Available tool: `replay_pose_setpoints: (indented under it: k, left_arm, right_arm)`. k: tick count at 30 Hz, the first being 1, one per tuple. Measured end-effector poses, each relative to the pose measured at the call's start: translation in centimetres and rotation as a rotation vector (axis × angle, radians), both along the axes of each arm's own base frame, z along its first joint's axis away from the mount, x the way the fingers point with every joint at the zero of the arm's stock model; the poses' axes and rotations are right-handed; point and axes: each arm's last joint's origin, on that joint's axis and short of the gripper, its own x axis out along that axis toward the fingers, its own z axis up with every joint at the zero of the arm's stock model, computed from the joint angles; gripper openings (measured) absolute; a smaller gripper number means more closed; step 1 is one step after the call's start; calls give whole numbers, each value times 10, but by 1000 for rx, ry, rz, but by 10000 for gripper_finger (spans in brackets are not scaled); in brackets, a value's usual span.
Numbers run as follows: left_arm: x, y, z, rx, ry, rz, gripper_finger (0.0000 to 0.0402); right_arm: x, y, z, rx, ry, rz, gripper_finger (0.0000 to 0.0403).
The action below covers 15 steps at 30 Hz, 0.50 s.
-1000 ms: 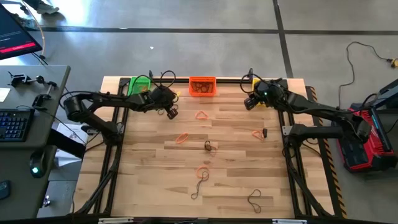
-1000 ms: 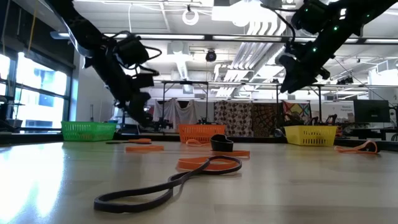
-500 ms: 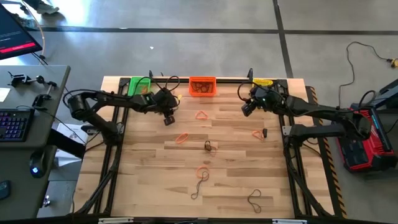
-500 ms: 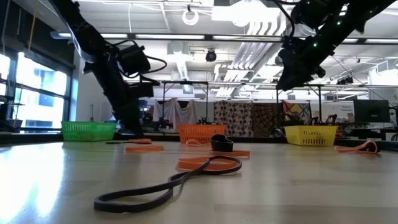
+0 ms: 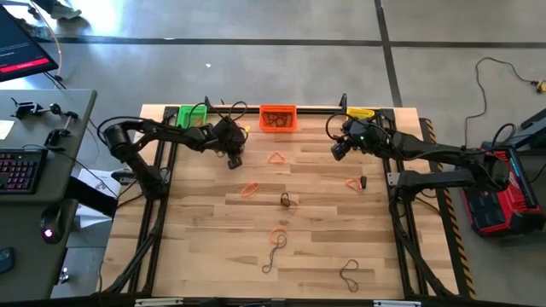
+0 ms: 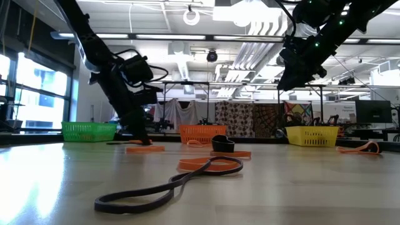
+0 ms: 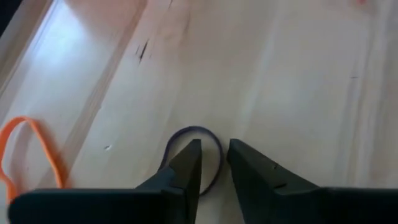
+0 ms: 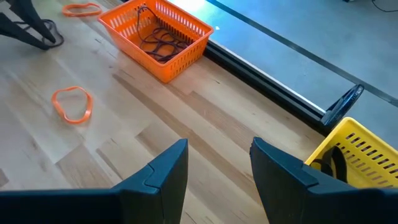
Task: Sort rubber bands into baskets
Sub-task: Put the top blue rubber band into the orange bin
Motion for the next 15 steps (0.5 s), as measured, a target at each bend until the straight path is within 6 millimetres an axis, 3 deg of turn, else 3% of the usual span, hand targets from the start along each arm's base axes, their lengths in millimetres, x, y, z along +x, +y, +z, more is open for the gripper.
replay_pose_setpoints:
  k: [7,15]
  left_arm:
    - [4,2,11,20,-13,-1,7]
    - [28,16,50,78,-88,-17,1]
  right_arm:
    - [0,0,0,2,-2,-2,162]
    - [1,2,0,6,-7,3,162]
